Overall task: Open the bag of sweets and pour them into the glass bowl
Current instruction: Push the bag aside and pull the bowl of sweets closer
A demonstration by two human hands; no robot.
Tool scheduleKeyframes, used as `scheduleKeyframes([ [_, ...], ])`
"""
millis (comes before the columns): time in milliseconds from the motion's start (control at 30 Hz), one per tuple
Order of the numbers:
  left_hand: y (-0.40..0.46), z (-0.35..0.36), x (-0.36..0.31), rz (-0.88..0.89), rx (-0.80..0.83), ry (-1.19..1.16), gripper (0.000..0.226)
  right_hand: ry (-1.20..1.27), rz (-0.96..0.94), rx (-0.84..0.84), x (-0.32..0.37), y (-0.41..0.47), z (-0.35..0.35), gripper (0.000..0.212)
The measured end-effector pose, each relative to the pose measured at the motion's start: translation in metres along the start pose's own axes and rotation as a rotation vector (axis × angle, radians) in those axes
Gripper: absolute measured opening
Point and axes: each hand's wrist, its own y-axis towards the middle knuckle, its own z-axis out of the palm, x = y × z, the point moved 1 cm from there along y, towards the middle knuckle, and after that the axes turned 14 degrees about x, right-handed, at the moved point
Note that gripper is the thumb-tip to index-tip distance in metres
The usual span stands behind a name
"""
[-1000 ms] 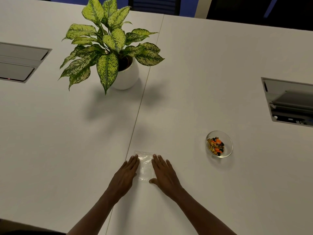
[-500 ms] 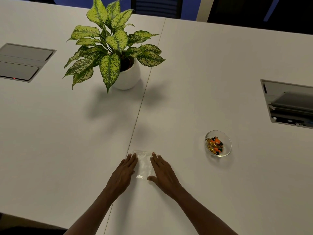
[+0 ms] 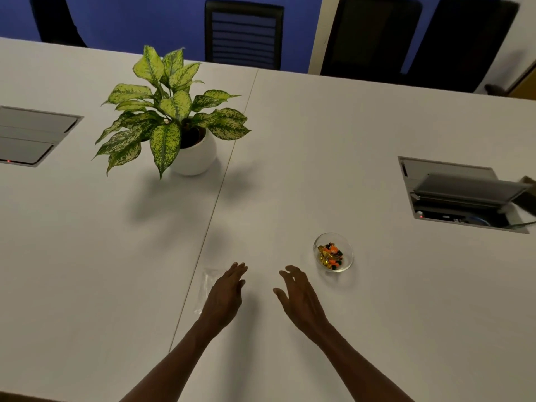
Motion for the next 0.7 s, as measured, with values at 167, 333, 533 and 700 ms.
scheduleKeyframes([
  [167,0.02,0.015,-0.04,-0.013,-0.037,-0.105,0.031,0.06,0.036,-0.086,-0.031,-0.026,-0.033,0.039],
  [333,0.049,0.037,-0.08,-0.113,-0.002,-0.26,0.024,0.225,0.158,-0.181,-0.066,-0.043,-0.061,0.034],
  [533,0.083,0.061,-0.108,-0.221,0.031,-0.334,0.022,0.311,0.365,-0.219,-0.106,-0.039,-0.086,0.021],
  [700,0.105,0.077,-0.119,-0.278,0.049,-0.368,0.02,0.375,0.447,-0.239,-0.132,-0.023,-0.097,0.022],
])
